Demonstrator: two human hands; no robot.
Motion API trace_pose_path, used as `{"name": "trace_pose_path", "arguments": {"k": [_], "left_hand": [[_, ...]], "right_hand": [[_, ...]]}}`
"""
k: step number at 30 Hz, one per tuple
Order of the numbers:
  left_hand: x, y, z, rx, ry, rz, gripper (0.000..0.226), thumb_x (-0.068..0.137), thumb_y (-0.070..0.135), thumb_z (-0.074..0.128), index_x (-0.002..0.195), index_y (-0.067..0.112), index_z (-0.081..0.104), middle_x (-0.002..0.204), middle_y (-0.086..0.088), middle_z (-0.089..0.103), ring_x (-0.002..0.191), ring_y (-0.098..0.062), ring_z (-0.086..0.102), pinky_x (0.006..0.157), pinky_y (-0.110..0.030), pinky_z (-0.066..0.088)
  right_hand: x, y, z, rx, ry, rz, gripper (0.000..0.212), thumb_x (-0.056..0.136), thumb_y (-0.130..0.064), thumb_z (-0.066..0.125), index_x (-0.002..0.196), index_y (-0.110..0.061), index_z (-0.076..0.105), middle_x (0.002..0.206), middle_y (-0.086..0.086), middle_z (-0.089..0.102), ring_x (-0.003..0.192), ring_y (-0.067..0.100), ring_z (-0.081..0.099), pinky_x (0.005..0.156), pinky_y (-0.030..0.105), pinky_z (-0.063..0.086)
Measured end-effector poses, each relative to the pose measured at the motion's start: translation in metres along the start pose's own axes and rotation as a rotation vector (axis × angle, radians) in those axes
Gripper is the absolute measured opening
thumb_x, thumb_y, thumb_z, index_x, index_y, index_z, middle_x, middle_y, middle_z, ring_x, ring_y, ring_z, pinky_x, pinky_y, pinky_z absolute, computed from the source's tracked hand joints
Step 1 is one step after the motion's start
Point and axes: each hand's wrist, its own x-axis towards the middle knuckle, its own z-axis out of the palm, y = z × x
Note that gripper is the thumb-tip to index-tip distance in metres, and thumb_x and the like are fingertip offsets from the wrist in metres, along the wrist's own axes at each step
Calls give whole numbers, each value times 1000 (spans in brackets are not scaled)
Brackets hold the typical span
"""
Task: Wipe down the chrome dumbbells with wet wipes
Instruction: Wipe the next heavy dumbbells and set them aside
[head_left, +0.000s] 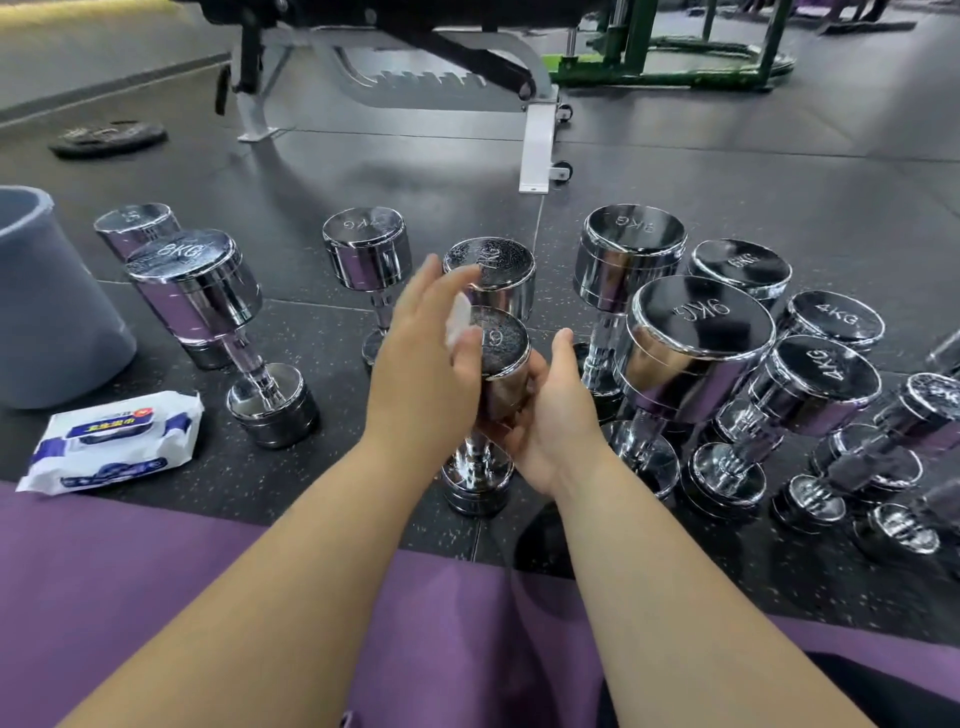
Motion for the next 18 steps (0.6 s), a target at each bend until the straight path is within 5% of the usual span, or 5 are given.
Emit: {"name": "trace_pose_path", "arguments": {"k": [5, 9, 12, 14, 18], "left_hand": [[-10, -2, 5, -90, 101, -214, 30, 101, 24, 52, 128, 21, 64, 139, 7, 57, 124, -2, 49, 95, -7, 29], [-9, 11, 7, -335, 165, -527, 37, 102, 24, 43, 136, 18, 57, 137, 4, 58, 128, -14, 50, 112, -31, 35], [7, 3, -1, -407, 0, -667, 31, 99, 21, 38, 107, 11, 66, 106, -9, 65, 102, -29, 56, 92, -38, 45], [13, -2, -7, -470, -47, -768, 28, 96, 21, 37, 83, 15, 61, 81, -4, 56, 82, -24, 46, 74, -34, 36], [-1, -15, 3, -554, -36, -663, 24, 92, 20, 45, 89, 5, 63, 79, 1, 62, 78, -15, 51, 74, -32, 39]], "right_hand": [[2, -1, 2, -91, 44, -40, 64, 100, -62, 19, 95, -23, 69, 74, -1, 72, 63, 15, 64, 64, 28, 46], [4, 1, 5, -127, 86, -55, 59, 101, -60, 24, 97, -21, 67, 66, -3, 70, 55, 11, 65, 61, 26, 48], [4, 1, 8, -175, 100, -48, 61, 99, -62, 27, 113, -19, 67, 93, 0, 76, 82, 14, 71, 70, 30, 53], [2, 1, 10, -202, 108, -38, 62, 99, -63, 27, 119, -18, 65, 104, 2, 75, 94, 18, 70, 75, 33, 55], [7, 1, 12, -239, 131, -51, 68, 98, -66, 26, 118, -15, 67, 97, 5, 75, 89, 19, 71, 80, 36, 57]]}}
